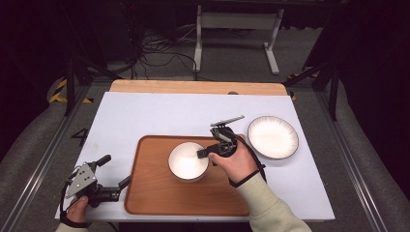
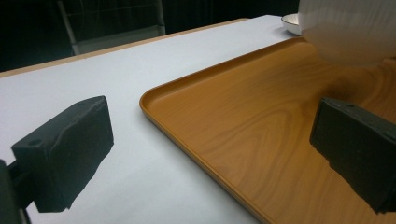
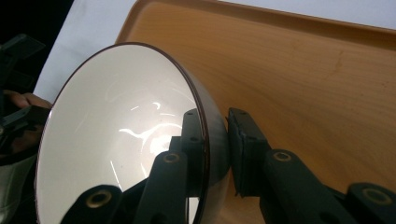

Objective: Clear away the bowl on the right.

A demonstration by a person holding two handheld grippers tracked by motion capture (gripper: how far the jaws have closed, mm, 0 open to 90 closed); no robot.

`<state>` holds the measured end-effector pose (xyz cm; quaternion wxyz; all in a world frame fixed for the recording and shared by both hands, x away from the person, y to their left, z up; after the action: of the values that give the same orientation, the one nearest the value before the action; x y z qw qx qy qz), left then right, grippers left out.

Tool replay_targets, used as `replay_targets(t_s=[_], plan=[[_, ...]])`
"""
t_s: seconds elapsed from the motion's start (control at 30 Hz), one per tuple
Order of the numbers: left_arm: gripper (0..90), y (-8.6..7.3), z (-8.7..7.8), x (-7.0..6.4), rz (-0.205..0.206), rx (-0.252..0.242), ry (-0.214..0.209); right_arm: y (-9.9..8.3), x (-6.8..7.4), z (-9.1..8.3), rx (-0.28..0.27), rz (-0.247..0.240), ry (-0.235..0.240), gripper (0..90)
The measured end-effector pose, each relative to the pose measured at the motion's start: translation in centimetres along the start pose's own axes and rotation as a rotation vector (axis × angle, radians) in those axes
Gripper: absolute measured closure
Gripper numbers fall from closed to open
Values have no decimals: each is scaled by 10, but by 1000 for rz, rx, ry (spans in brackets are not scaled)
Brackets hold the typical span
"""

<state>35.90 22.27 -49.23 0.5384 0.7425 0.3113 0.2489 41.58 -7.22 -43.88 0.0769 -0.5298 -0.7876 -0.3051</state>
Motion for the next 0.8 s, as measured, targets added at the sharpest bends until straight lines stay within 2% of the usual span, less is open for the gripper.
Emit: replay_targets(t_s=[0.2, 0.6, 0.8], plan=[[2, 0, 0, 0, 0, 0, 0, -2, -9, 14, 13, 6, -14, 777], [2, 0, 0, 0, -2, 1, -1, -6, -23, 25, 34, 21, -39, 771], [2, 0, 0, 0, -4, 0, -1, -8, -26, 28, 50, 19, -52, 769]])
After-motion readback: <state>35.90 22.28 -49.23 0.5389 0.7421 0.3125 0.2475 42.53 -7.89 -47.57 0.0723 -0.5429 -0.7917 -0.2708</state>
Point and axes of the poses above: each handheld gripper's, and its own axes: z roughly forward along the jaws, y roughly out of its top, x roughly to its left, the point moved 8 cm from there along z, roughly forward along the jaws, and after that the axes turned 3 degrees about x, right-handed, at the moved point
